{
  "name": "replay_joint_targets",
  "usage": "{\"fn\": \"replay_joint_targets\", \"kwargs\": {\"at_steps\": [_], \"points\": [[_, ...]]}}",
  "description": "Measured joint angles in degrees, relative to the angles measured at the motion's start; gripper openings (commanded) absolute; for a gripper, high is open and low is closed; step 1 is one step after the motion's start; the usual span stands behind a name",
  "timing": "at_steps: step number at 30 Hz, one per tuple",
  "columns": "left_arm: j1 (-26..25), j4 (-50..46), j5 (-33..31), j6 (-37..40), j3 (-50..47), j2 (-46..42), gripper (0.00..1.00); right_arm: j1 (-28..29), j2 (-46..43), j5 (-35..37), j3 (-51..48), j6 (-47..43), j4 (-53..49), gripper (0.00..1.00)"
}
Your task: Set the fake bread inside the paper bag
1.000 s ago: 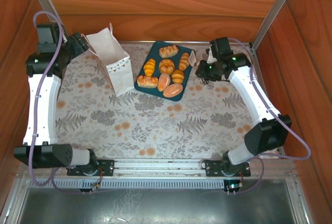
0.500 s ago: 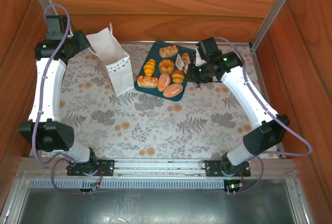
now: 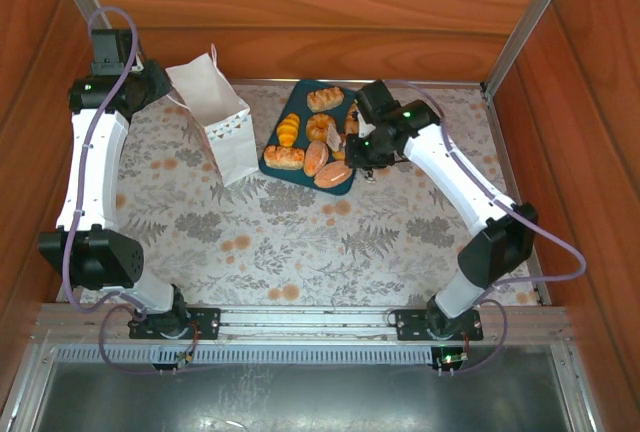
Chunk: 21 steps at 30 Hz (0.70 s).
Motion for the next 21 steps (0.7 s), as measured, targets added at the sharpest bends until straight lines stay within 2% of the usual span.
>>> {"fn": "replay_joint_targets", "kwargs": {"at_steps": [3,10,21], "points": [[0.3,0.0,0.0,0.0,0.1,0.1,0.15,0.5,3.2,0.0,2.1,-0.7,-0.3,0.4],[0.9,0.0,0.0,0.2,1.0,0.5,0.07,0.5,7.4,0.0,7.0,-0.6,-1.0,0.4],[0.9,0.0,0.2,0.2,1.0,0.5,0.04,0.7,12.0,-0.3,10.3,2.4,-1.2,0.42]]}}
